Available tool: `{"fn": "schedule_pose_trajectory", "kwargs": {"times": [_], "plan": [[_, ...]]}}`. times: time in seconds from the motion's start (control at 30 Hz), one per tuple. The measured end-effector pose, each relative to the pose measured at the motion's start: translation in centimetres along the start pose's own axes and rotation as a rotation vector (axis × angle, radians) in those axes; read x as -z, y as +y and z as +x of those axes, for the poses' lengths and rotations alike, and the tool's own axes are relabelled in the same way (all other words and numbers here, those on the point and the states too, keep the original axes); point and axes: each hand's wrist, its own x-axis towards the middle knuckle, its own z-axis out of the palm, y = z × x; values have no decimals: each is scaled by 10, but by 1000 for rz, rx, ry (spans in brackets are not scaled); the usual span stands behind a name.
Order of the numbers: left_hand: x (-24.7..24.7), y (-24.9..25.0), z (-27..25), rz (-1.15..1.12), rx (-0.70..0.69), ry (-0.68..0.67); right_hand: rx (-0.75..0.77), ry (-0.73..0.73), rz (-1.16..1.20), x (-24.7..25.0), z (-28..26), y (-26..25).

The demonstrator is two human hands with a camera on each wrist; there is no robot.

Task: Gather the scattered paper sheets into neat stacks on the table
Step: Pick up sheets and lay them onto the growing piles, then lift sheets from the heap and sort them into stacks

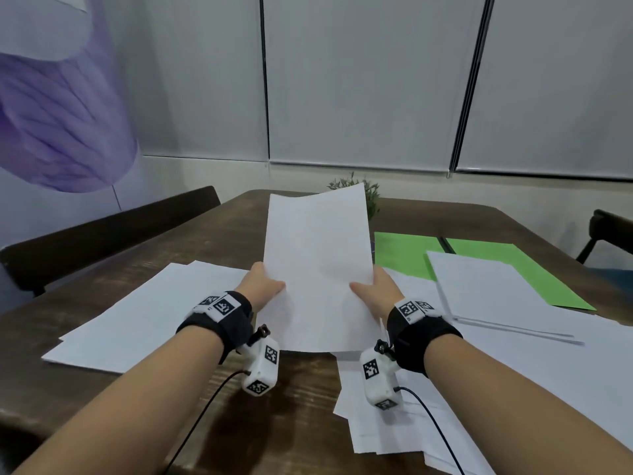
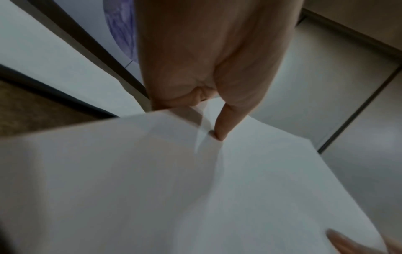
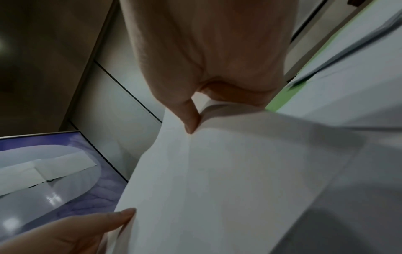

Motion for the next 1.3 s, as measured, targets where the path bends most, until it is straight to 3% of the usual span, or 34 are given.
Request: {"fn": "schedule_pose_trajectory", "kwargs": {"times": [0.13, 0.23, 0.4, 0.63, 0.73, 0.83, 1.1, 1.23, 1.3], "plan": [[26, -20, 14, -25, 149, -83, -37, -30, -47, -28, 8, -3], [41, -33, 27, 108, 259, -206, -81, -28, -68, -39, 18, -11], [58, -24, 56, 238, 344, -253, -139, -18, -57, -52, 57, -19], [60, -20, 127, 427, 280, -50, -401, -264, -13, -86, 147, -11], [51, -30, 162, 399, 251, 32, -406, -338, -44, -90, 159, -17], [41, -36, 195, 332, 213, 89, -432, -308, -43, -92, 186, -4], [7, -32, 239, 468, 222, 59, -346, -229, -479, -90, 221, 21], [8, -20, 234, 541, 157, 85, -361, -205, -424, -85, 219, 24], [13, -14, 226, 486, 123, 69, -412, -167, -254, -83, 217, 28]]}}
